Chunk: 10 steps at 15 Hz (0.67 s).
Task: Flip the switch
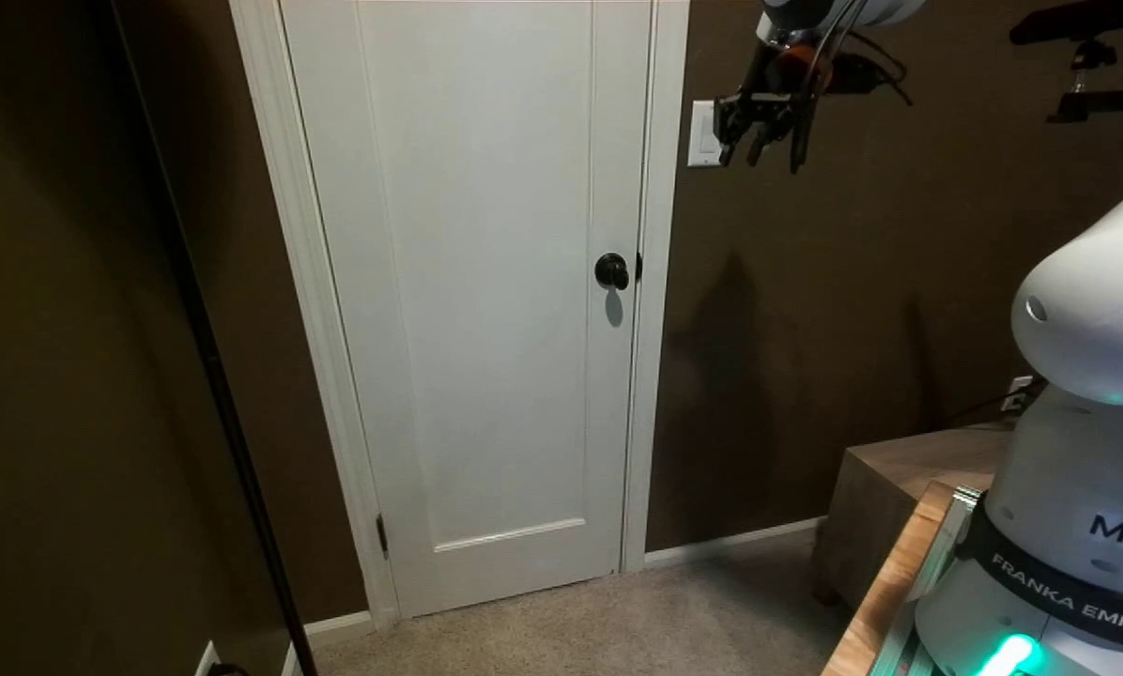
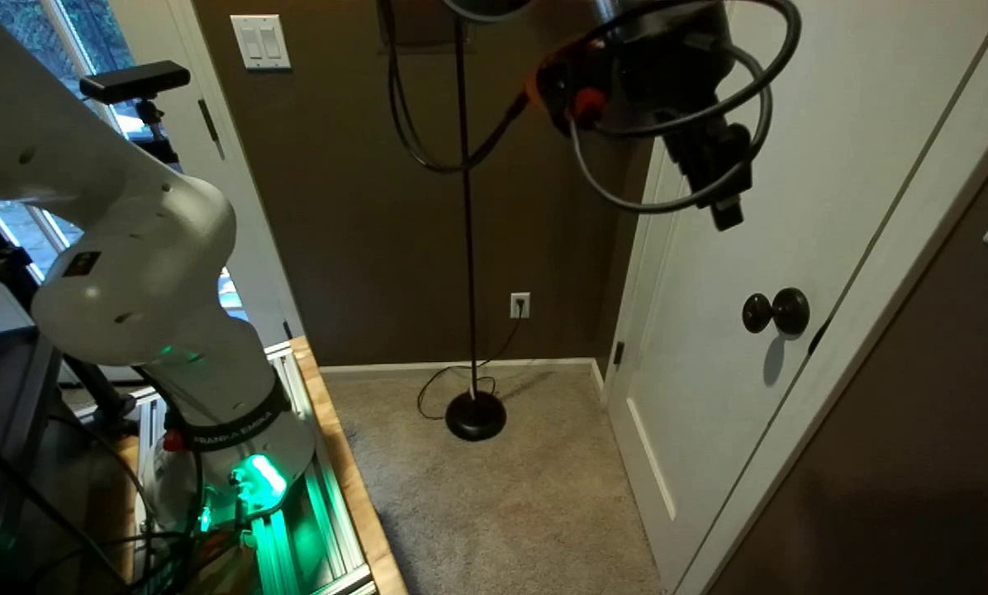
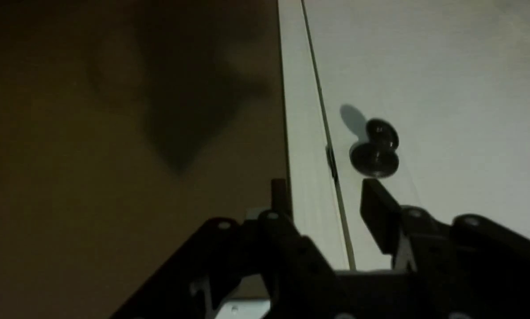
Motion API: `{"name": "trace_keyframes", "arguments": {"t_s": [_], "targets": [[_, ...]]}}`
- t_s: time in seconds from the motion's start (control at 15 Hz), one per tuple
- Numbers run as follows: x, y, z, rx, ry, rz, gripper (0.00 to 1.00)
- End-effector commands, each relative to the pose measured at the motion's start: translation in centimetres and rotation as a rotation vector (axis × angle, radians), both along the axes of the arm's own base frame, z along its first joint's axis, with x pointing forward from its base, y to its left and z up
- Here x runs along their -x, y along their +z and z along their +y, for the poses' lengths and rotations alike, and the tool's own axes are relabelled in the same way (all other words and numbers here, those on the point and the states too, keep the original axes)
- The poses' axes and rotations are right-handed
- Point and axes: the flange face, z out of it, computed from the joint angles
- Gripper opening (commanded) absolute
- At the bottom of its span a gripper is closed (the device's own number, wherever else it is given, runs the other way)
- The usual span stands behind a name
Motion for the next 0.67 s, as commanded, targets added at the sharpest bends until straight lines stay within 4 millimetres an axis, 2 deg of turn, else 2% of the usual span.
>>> {"name": "trace_keyframes", "arguments": {"t_s": [0.0,0.13,0.2,0.27,0.33,0.4,0.6], "targets": [[-2.8,1.0,-1.2,0.097,-0.075,-0.149,0.18],[-4.2,1.3,-2.3,0.158,-0.108,-0.233,0.03],[-4.8,1.4,-3.1,0.183,-0.128,-0.274,0.01],[-5.3,1.4,-4.0,0.212,-0.154,-0.301,0.0],[-3.6,1.3,-2.2,0.172,-0.109,-0.253,0.0],[-3.9,1.0,-2.7,0.178,-0.121,-0.258,0.01],[-4.1,0.8,-2.6,0.177,-0.114,-0.253,0.01]]}}
